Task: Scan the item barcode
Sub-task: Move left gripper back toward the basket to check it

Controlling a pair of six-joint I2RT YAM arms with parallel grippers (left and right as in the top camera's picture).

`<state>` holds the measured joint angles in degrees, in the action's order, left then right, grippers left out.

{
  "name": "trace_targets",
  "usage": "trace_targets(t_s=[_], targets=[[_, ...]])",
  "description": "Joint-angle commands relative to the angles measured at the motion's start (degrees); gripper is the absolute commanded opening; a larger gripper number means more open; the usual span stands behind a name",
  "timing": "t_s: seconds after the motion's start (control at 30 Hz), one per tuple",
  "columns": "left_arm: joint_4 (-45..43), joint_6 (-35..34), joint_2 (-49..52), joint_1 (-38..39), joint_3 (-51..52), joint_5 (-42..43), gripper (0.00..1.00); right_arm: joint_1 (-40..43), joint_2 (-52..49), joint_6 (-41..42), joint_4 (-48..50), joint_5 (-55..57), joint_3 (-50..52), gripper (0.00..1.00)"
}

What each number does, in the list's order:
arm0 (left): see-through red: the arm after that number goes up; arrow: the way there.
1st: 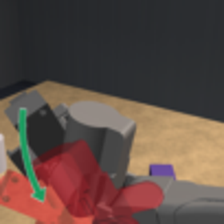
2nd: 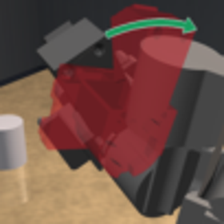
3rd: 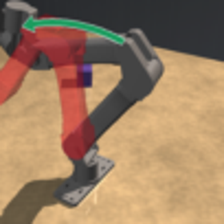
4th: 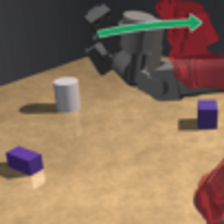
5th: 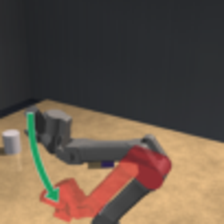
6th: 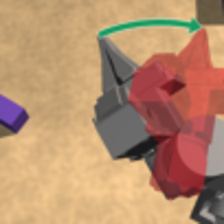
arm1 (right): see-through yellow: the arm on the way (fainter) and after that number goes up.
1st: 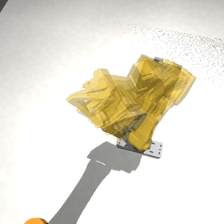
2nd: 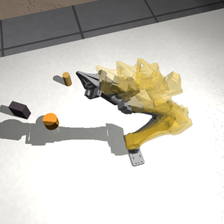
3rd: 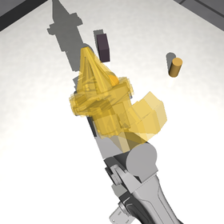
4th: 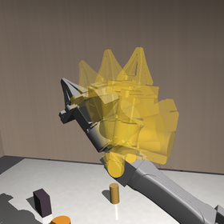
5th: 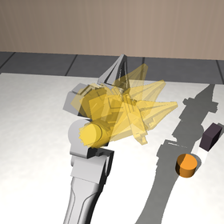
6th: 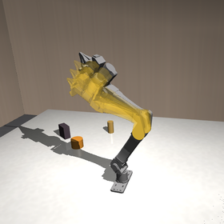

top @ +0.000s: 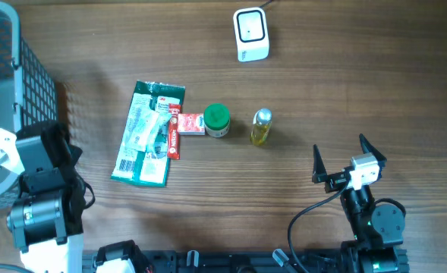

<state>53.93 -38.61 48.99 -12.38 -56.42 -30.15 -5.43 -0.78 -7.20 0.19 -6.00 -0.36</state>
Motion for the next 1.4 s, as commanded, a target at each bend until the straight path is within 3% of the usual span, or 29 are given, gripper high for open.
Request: trace_targets(t_s=[0.0,0.23,0.5,0.83,0.93,1.03,1.1,1.13,1.2,1.3,1.37], targets=[[-0.5,-1.2,-0.9,-0.3,0.3,-8.9,0.04,0.0,0.5,-0.3,0.2,-0.5,0.1,1.00],[-2.0,-11.6,-1.6,-0.3,0.3,-17.1,0.04,0.0,0.5,-0.3,0.2,-0.5,0.1,1.00],[-4.5,-13.3,-0.6,-5.3,0.3,-17.4,0.04,0.0,0.5,-0.3,0.2,-0.5,0.1,1.00],[-7.7,-12.4,0.8,-7.7,0.3,-9.5,0.04,0.0,0.5,-0.3,0.2,-0.5,0.1,1.00],[-8.6,-6.2,-0.3,-6.9,0.3,-1.0,0.04,0.0,0.5,-0.3,0.2,-0.5,0.1,1.00],[-11.2,4.4,-2.2,-3.9,0.3,12.1,0.06,0.0,0.5,-0.3,0.2,-0.5,0.1,1.00],[-11.3,10.3,-2.8,-1.9,0.3,21.9,0.39,0.0,0.5,-0.3,0.2,-0.5,0.1,1.00],[-11.4,15.4,-2.8,-0.7,0.3,27.4,0.50,0.0,0.5,-0.3,0.2,-0.5,0.1,1.00],[-11.4,22.3,-2.1,1.0,0.3,33.2,0.63,0.0,0.5,-0.3,0.2,-0.5,0.1,1.00],[-12.0,25.2,0.6,2.2,0.3,33.9,0.89,0.0,0.5,-0.3,0.2,-0.5,0.1,1.00],[-13.1,26.3,3.2,2.1,0.3,33.9,0.95,0.0,0.5,-0.3,0.2,-0.5,0.1,1.00]])
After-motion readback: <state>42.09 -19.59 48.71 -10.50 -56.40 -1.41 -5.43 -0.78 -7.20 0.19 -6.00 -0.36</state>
